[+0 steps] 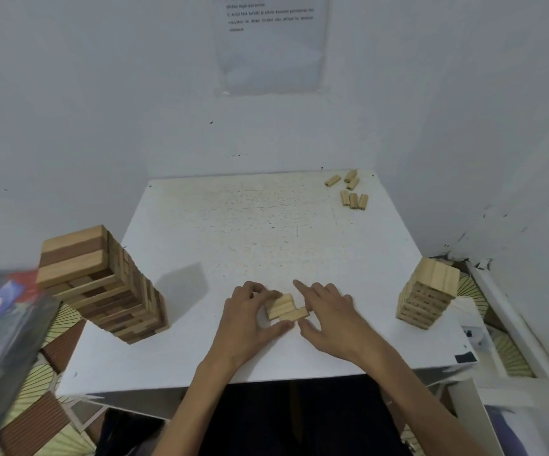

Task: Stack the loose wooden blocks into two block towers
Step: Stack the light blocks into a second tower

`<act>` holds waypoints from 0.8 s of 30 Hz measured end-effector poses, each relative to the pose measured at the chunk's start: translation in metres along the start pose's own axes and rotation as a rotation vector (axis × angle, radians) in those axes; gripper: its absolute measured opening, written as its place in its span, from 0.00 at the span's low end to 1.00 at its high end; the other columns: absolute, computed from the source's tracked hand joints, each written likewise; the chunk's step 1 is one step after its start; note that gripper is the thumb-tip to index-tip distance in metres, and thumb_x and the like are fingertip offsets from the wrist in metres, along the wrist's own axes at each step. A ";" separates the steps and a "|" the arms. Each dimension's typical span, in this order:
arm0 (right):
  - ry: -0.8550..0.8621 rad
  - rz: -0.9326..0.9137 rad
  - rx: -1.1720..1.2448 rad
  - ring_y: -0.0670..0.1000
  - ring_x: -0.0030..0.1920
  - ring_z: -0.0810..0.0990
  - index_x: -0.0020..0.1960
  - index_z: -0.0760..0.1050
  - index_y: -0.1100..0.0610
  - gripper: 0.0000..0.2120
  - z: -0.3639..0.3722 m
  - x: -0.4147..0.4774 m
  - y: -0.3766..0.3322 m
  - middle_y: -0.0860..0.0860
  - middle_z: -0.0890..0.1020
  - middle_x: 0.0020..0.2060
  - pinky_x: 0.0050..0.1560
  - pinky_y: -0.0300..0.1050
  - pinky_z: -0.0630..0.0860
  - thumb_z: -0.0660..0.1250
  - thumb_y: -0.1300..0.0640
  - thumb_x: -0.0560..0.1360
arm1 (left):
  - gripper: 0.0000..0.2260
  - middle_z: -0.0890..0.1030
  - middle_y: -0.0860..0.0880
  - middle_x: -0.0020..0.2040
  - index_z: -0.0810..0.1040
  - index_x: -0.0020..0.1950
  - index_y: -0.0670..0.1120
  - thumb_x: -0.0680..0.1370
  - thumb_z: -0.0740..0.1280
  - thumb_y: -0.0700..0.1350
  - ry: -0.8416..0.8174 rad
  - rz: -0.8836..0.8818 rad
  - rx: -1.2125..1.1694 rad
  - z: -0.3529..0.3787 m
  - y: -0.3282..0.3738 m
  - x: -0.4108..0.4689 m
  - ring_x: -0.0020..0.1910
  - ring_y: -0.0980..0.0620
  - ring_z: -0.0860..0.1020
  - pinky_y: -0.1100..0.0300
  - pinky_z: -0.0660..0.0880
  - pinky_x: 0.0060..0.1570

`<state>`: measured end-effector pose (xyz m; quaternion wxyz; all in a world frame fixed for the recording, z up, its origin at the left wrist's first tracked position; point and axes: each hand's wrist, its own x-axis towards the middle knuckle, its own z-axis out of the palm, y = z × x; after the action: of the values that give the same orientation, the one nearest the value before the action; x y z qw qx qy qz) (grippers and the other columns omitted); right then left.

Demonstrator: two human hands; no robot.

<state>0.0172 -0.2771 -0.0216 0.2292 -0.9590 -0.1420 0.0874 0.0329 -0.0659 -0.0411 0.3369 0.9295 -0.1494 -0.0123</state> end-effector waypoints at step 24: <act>-0.109 -0.063 0.040 0.48 0.50 0.73 0.62 0.70 0.50 0.19 -0.012 0.008 -0.002 0.45 0.76 0.46 0.51 0.49 0.76 0.68 0.46 0.75 | 0.24 0.76 0.56 0.50 0.74 0.69 0.48 0.76 0.72 0.54 -0.222 0.022 0.108 -0.010 0.018 0.003 0.48 0.55 0.75 0.61 0.73 0.50</act>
<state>0.0271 -0.2781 -0.0109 0.2431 -0.9430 -0.1828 0.1353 0.0326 -0.0738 -0.0220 0.2677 0.9376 -0.1961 -0.1034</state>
